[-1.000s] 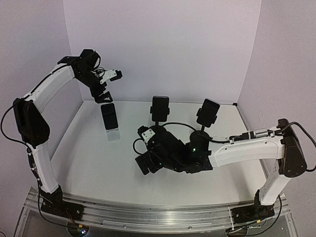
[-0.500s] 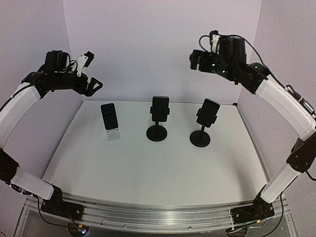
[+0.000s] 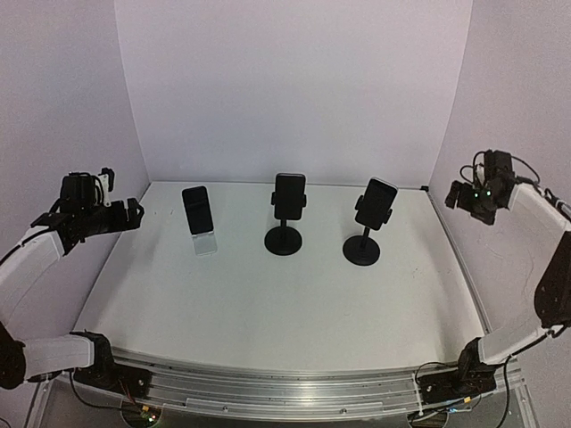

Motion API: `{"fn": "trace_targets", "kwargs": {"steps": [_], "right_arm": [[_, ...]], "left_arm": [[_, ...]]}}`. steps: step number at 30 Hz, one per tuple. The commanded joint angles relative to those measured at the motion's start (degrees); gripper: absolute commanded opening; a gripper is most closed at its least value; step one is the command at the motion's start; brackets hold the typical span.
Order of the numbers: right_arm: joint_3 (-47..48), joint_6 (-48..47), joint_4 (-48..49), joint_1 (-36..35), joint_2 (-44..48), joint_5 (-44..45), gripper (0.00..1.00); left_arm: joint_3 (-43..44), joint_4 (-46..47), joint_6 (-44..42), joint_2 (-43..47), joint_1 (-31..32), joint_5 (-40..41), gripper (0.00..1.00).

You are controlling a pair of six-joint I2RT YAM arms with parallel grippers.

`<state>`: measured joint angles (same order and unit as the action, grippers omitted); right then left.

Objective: Place the phone on the phone stand

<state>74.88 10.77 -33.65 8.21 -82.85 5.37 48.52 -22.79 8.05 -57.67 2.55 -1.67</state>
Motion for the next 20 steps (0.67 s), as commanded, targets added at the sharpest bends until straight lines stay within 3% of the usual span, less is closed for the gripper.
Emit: {"fn": "trace_targets", "kwargs": {"steps": [1,6,8,11,20], "right_arm": [[-19.83,-6.86,18.73,0.66,13.22,-11.43,0.98],[-39.18,-7.84,40.45,0.67,23.43,-8.56,0.98],[-45.21,-7.68,47.38,0.64,25.41,-8.28,0.98],[-52.28,-6.79,54.85,0.63,26.59,-8.49,0.98],[-60.57,-3.94,67.35,0.67,27.38,-6.25,0.98]], "left_arm": [[-7.89,11.22,4.09,3.25,-0.4,6.0,1.0],[-21.72,29.79,0.13,4.65,-0.43,8.35,1.0],[-27.42,41.24,-5.39,5.02,-0.44,7.67,0.99],[-34.35,50.87,-13.19,5.81,-0.44,3.18,1.0],[-36.56,49.67,-10.42,5.18,-0.44,0.35,0.99]]}}
